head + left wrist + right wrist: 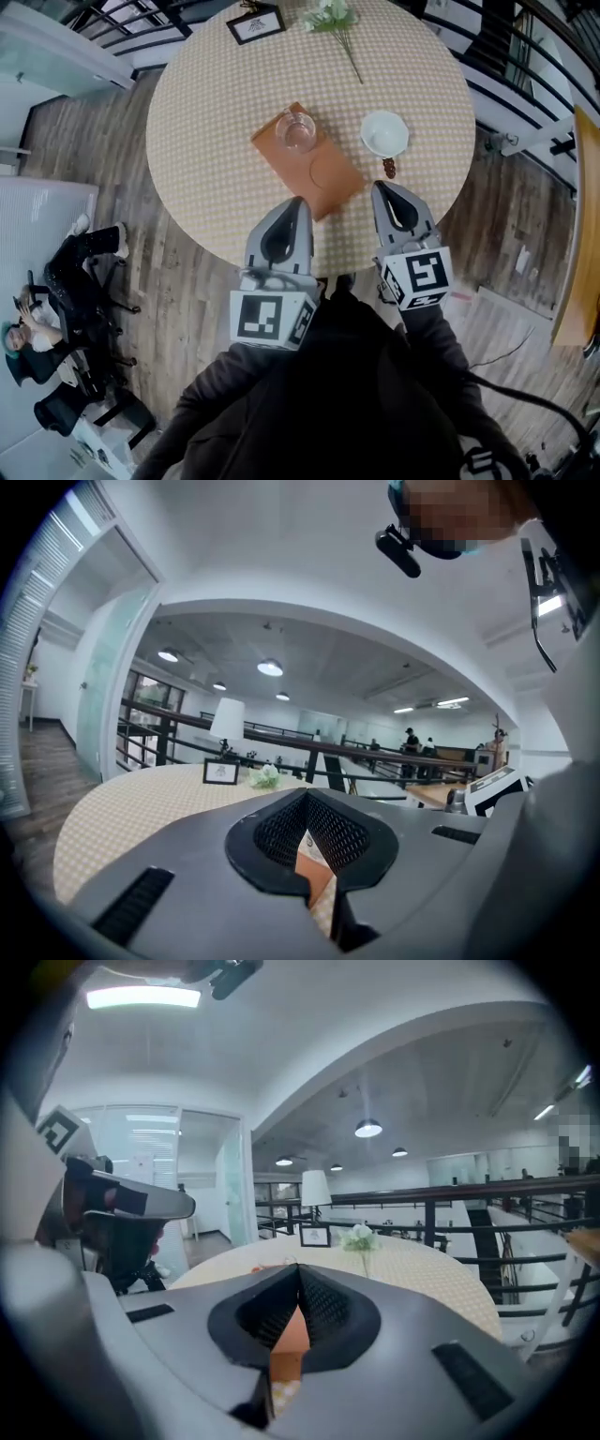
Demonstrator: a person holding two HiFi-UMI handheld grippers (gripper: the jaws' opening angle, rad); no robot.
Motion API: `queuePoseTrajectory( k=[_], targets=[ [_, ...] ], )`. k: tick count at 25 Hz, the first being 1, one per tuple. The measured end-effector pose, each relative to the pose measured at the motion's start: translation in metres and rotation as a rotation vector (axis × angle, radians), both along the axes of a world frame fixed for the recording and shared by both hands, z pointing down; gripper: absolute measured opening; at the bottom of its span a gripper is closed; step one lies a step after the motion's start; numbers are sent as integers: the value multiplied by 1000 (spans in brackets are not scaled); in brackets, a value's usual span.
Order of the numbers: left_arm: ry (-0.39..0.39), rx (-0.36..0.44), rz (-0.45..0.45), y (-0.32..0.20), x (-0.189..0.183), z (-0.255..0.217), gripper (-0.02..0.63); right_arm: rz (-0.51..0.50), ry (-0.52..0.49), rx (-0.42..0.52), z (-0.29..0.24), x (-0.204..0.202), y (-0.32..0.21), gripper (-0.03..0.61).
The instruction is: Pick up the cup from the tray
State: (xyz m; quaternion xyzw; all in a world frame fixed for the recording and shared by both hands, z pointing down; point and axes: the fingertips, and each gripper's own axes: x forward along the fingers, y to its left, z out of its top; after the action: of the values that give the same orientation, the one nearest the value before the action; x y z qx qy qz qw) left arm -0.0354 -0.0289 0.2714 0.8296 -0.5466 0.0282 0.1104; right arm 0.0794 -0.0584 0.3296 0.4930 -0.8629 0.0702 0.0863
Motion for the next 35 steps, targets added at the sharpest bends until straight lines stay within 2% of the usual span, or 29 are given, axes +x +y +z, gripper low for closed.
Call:
queuePoseTrajectory(
  k=[7,11,15,19,26,35],
  targets=[
    [-7,110,-96,23,-25,-36,6,-128,10,106,-47,-41,12,9],
    [28,164,-134,30,-34,-54,6,-164,15,139,-61,-54,15,9],
    [-35,201,-136,37,-38,-61,5,-184,17,157,-69,-62,17,8],
    [-3,177,-156,37,-41,-61,5,-194,12,164,-72,-64,16,9],
    [0,154,-162,37,-39,-57,6,-205,13,149,-65,-65,15,9],
    [26,80,-153,7,-59,-33,6,-173,37,31,-22,-86,-14,11]
  ],
)
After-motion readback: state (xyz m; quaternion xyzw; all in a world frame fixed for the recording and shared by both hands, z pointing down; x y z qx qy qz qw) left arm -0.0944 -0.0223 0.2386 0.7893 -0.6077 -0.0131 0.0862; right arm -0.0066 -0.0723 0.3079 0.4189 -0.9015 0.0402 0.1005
